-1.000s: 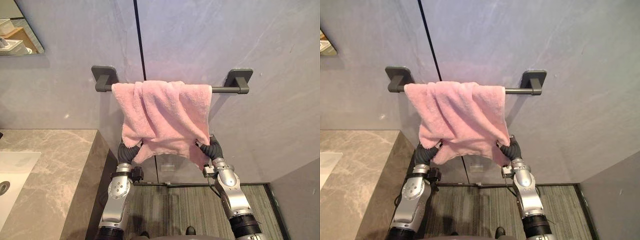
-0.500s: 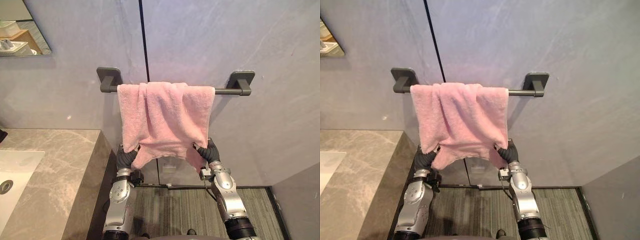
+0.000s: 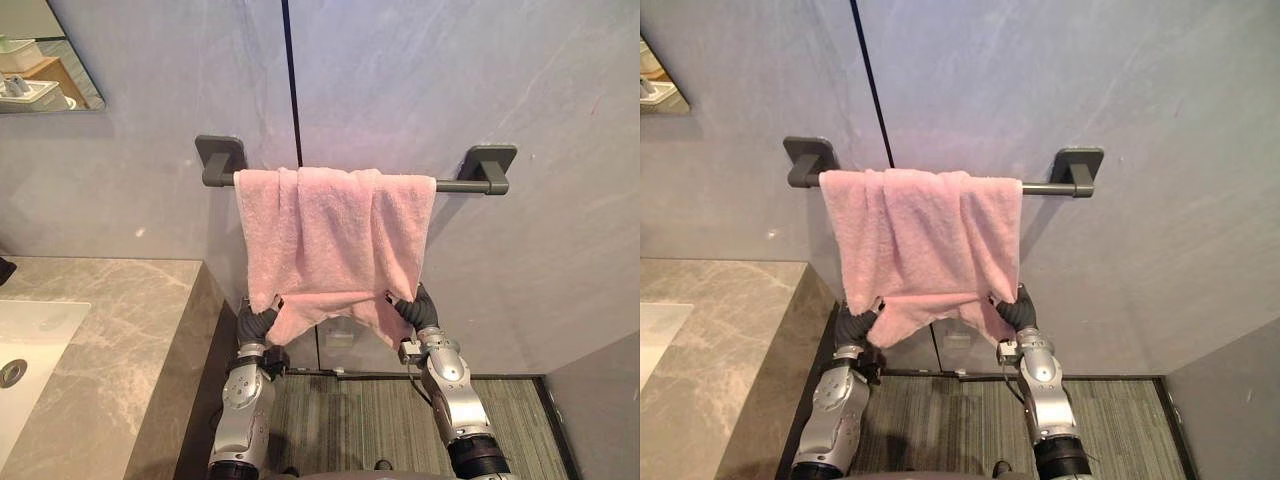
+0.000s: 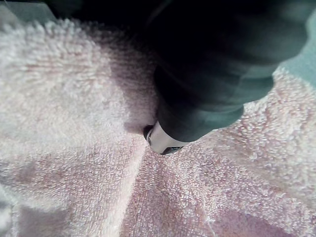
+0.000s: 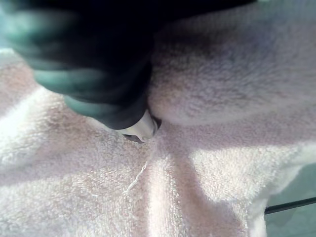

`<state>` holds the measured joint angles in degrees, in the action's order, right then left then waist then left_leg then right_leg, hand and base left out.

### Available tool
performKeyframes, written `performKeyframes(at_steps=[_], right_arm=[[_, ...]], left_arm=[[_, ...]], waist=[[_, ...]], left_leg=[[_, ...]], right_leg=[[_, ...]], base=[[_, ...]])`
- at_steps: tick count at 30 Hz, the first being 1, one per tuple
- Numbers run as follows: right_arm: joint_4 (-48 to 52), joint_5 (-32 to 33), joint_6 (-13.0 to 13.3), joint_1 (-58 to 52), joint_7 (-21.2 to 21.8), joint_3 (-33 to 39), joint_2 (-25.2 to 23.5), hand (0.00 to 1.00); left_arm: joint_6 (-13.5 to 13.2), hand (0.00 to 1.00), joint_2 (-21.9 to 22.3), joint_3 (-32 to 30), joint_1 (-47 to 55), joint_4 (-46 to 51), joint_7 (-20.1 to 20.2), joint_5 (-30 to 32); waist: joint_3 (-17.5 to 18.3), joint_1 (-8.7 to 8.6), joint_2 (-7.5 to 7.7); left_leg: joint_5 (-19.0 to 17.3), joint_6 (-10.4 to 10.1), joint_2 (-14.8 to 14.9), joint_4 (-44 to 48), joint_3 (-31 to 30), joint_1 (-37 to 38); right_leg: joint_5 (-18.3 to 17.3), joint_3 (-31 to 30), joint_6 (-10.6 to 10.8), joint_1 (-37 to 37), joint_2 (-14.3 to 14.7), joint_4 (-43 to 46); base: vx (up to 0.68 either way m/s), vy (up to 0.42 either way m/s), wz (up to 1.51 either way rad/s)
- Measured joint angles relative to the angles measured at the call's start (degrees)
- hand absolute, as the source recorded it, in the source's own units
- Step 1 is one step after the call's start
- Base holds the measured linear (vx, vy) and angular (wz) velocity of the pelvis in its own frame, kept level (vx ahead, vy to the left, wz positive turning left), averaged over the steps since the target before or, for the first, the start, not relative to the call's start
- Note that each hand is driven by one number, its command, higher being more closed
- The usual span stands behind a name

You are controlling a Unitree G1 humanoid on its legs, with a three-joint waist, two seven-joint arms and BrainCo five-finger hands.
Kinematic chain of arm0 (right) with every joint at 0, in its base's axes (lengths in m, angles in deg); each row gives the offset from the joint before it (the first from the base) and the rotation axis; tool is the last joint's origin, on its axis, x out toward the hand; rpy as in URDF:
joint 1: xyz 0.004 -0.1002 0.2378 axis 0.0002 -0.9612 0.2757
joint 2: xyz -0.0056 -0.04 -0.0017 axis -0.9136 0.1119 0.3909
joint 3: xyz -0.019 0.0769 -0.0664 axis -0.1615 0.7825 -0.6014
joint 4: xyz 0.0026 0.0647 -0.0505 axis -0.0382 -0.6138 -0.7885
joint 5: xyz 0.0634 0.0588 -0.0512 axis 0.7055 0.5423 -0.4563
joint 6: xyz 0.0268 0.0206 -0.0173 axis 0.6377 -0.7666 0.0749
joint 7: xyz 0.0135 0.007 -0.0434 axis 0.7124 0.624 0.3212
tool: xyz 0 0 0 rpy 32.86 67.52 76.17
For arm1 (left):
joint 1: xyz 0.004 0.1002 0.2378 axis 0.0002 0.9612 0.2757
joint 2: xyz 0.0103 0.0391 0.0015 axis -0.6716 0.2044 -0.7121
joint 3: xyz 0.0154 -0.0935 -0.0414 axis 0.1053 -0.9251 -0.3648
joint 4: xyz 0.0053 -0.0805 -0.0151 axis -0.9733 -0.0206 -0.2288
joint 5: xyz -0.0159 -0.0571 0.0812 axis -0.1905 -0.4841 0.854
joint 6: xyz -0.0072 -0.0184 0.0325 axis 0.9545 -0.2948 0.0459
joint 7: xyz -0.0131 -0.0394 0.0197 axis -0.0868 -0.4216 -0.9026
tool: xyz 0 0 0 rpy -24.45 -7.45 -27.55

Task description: Organize washtable

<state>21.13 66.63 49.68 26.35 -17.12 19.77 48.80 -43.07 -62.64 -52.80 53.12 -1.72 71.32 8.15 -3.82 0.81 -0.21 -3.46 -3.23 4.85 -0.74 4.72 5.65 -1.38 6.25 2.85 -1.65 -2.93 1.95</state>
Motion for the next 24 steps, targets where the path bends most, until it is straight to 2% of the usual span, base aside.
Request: performKeyframes(at_steps=[3,4,24], right_arm=[[0.0,0.0,0.0,0.0,0.0,0.5,0.0,1.00],[0.0,0.0,0.1,0.0,0.0,0.6,0.0,0.00],[-0.1,0.0,-0.1,-2.9,-3.7,6.0,2.1,0.00]], left_arm=[[0.0,1.00,0.0,0.0,-0.2,-0.8,1.0,0.0],[0.0,0.00,0.0,0.1,-0.2,-0.8,1.1,0.0],[0.0,0.00,-3.8,-2.1,1.8,-1.0,0.1,-2.5]], waist=[[0.0,-0.01,0.03],[0.0,-0.02,0.04],[-0.1,0.01,0.48]], left_leg=[[0.0,0.0,0.0,0.0,0.0,0.0],[0.0,0.0,0.0,0.0,0.0,0.1],[0.0,0.0,0.0,-0.3,0.2,0.1]], right_leg=[[-0.2,0.0,0.0,0.1,0.0,0.3],[-0.4,0.0,0.1,0.2,0.0,0.6],[-1.3,-0.2,0.1,1.1,-0.1,2.0]], base=[[0.00,0.000,0.00],[0.00,0.000,0.00],[0.00,0.000,0.00]])
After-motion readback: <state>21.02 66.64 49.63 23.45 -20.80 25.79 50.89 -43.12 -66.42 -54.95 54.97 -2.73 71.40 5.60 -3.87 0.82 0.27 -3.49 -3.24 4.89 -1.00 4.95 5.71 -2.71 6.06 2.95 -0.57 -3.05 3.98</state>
